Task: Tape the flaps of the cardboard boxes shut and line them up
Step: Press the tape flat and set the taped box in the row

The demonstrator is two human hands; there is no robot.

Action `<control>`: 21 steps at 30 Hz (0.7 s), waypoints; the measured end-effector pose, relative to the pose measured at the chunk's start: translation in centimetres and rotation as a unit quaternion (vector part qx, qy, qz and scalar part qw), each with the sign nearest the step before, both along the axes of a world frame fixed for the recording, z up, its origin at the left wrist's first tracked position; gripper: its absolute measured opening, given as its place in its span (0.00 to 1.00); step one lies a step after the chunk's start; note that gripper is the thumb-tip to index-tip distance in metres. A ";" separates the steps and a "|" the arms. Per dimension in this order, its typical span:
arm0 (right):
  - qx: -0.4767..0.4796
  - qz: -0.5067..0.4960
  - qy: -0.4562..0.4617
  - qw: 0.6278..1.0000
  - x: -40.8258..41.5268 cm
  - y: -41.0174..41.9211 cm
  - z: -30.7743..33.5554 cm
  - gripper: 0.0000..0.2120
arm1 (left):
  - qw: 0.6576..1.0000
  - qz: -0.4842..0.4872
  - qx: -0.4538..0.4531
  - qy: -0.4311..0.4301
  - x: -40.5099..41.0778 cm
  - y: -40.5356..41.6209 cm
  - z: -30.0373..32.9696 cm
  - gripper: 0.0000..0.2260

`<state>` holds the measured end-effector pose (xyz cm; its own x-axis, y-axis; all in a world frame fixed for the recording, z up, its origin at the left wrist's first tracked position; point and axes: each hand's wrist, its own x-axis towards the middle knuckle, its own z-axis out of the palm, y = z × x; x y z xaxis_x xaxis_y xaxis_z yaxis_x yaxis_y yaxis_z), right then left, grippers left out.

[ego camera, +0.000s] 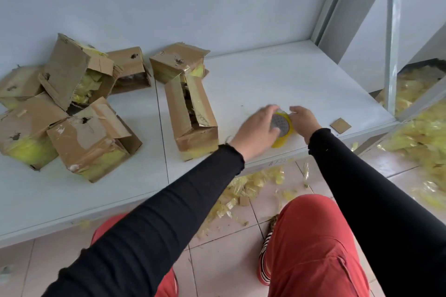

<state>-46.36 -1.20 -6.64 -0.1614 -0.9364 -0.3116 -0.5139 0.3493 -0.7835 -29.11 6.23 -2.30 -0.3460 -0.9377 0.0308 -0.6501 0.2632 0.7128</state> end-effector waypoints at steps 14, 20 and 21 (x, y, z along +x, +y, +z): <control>-0.347 0.246 0.174 0.888 3.8 5.0 3.8 0.08 | 0.985 0.137 0.094 0.056 1.8 -0.4 -1.3 0.17; -0.458 0.313 0.244 0.795 4.7 6.9 6.7 0.05 | 0.947 0.140 0.138 0.253 4.8 4.1 3.1 0.08; -0.464 0.322 0.231 0.792 5.3 7.2 7.0 0.05 | 0.941 0.145 0.142 0.272 5.3 4.8 3.7 0.08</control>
<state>-41.05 6.03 0.39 0.5463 -0.6621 0.5130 -0.6581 -0.7182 -0.2261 -23.84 11.00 1.44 -0.0803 -0.9874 -0.1360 -0.1840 -0.1194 0.9757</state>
